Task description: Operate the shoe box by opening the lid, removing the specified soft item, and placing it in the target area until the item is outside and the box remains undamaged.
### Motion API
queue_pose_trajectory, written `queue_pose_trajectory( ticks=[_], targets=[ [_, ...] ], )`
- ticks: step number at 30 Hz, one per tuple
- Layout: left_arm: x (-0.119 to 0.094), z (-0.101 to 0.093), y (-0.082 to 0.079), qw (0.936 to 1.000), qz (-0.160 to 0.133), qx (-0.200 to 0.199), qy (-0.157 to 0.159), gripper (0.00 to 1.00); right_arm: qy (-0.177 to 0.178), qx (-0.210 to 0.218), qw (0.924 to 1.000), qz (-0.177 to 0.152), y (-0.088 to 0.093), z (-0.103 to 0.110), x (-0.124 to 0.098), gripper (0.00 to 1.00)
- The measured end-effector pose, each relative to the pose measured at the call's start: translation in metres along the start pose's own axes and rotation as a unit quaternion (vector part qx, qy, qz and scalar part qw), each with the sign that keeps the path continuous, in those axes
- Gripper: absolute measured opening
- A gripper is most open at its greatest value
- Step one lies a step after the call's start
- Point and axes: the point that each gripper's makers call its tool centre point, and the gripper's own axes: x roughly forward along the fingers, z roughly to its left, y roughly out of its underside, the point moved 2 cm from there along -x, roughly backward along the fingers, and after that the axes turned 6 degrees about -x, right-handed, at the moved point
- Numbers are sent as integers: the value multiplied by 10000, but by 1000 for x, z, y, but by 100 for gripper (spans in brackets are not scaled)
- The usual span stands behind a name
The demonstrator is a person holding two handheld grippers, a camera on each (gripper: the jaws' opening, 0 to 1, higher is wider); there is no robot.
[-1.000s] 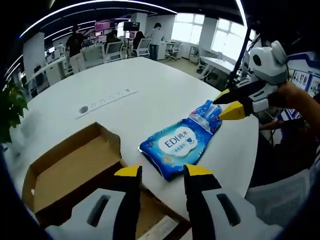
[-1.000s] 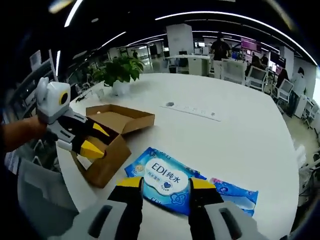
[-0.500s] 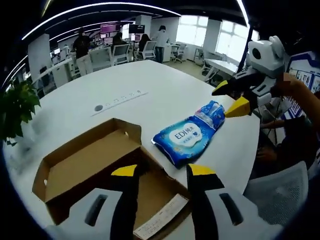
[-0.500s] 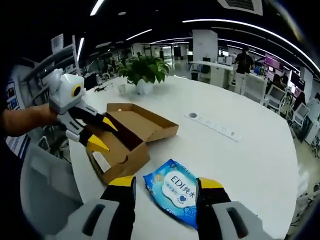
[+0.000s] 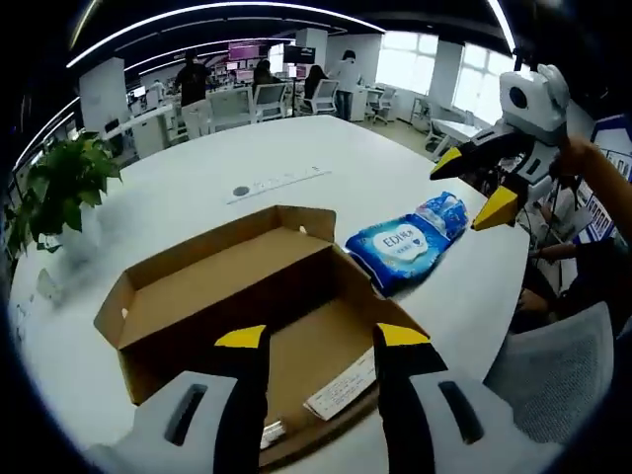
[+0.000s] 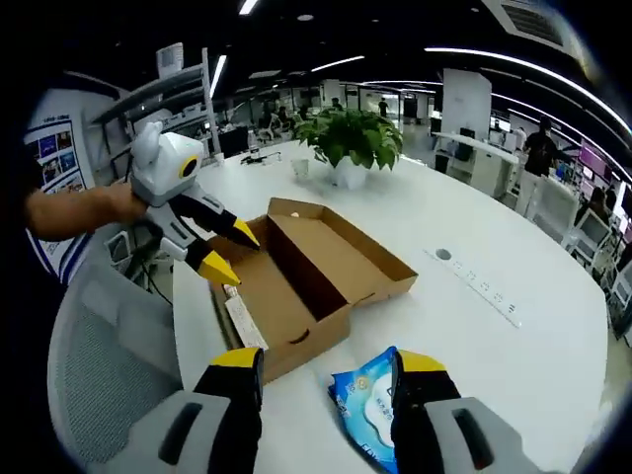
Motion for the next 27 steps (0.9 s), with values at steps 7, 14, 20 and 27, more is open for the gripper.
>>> queue_pose_trajectory(
  ticks=[7,14,20,27],
  targets=[
    [-21,31,14,9994,-41,-223,-274,43,-365,-342,9987,83,-13,14,19,51],
    [-43,56,28,9975,-71,-422,-565,43,-771,-649,9947,216,-22,28,40,51],
    [-53,77,42,9955,-14,-550,-768,42,-1046,-851,9903,336,-24,34,58,50],
    [-65,102,65,9910,32,-732,-1116,41,-1352,-1334,9805,494,-23,48,76,49]
  ],
)
